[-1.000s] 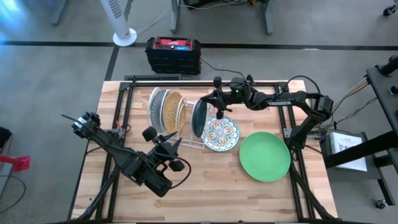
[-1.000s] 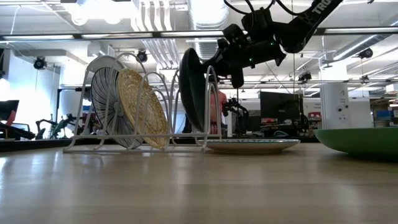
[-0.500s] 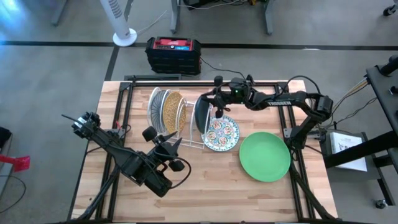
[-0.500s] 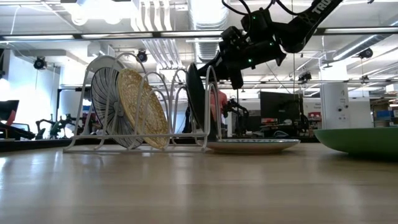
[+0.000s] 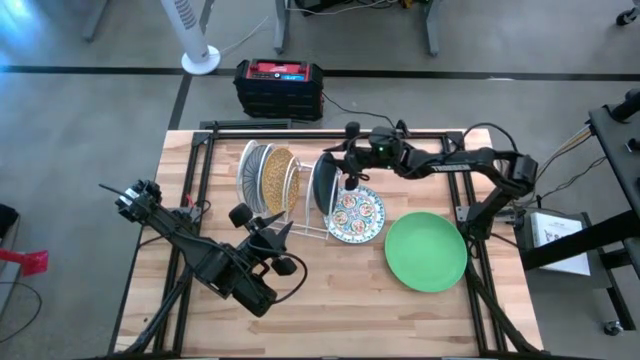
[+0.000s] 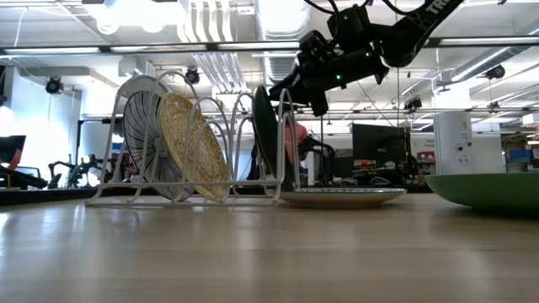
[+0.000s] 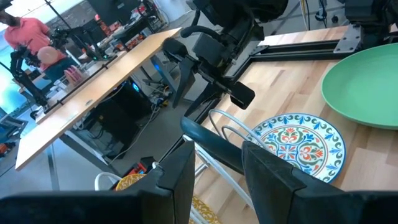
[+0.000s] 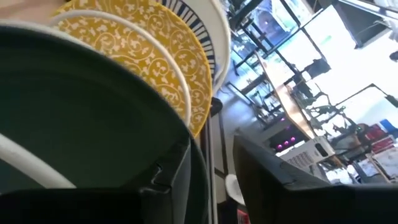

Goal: Sort dishes
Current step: Put the dark green plate in the dish rack, then put the the white plate in the dish rack

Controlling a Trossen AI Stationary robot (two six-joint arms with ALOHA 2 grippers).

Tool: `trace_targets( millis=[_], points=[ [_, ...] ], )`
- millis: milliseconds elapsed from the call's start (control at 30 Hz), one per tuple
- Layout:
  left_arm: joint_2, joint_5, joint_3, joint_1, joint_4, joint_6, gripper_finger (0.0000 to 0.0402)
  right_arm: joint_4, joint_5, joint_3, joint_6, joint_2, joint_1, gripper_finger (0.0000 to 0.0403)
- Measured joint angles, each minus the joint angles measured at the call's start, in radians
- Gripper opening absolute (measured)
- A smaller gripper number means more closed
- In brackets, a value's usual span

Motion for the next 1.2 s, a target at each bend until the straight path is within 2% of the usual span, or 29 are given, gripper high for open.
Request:
trace_targets(
  millis=[100,467,733,967,1200],
  points=[
    [0.0,0.0,0.0,0.0,0.0,0.0,0.0123,-0.023,0.04,0.0,0.0,-0.016,0.006,0.0125],
    [0.0,0.001,0.0,0.0,0.0,-0.014,0.0123,-0.141,0.088,0.0,0.037,-0.08,0.016,0.0154],
    [0.0,0.007,0.0,0.001,0.0,-0.017,0.0123,-0.352,0.09,0.0,0.138,-0.229,0.007,0.0162],
    [0.0,0.007,0.0,0.002,0.0,-0.017,0.0123,-0.592,0.085,0.0,0.468,-0.359,-0.061,0.0163],
    [0.0,0.007,0.0,0.003,0.0,-0.017,0.0123,-0.866,0.046,-0.002,0.766,-0.355,-0.131,0.0163]
  ],
)
